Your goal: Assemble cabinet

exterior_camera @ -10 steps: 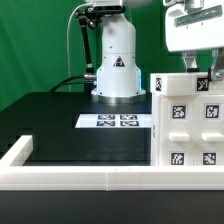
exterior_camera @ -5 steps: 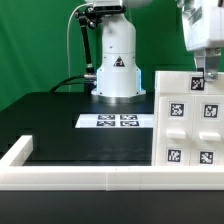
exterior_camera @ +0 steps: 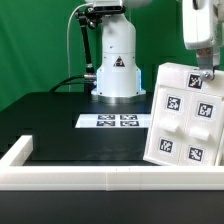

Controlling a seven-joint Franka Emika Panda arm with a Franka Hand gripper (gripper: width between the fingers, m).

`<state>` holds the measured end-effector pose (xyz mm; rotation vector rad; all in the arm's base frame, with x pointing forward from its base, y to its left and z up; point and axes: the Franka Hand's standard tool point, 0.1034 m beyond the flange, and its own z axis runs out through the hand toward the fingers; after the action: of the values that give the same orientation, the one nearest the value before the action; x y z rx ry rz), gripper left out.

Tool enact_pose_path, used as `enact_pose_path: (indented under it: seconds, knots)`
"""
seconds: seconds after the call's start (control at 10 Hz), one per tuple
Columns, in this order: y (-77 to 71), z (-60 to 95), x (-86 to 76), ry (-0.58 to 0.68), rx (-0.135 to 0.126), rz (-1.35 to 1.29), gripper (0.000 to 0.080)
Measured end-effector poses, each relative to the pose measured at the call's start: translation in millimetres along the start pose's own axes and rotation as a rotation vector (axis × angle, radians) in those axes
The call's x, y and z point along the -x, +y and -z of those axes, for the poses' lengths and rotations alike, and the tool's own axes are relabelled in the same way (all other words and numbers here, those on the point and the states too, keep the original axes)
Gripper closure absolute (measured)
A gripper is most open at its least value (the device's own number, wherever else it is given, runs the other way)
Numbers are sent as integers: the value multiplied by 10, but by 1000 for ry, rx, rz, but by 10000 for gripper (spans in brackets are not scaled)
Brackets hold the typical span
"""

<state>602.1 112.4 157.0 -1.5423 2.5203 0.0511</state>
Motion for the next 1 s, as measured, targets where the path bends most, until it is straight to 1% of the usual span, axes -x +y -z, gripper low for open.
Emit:
enact_pose_path:
  seconds: [0.4,0.7,0.8,0.9,1.0]
  knots:
    - [-10,1,29,-35,7,-55,235]
    - [-4,-3,35,-43,9,-7,235]
    - [-2,-6,35,-42,9,-4,70]
    - [-1,-8,35,-42,10,-3,70]
    - [-1,-9,34,-42,10,-3,22]
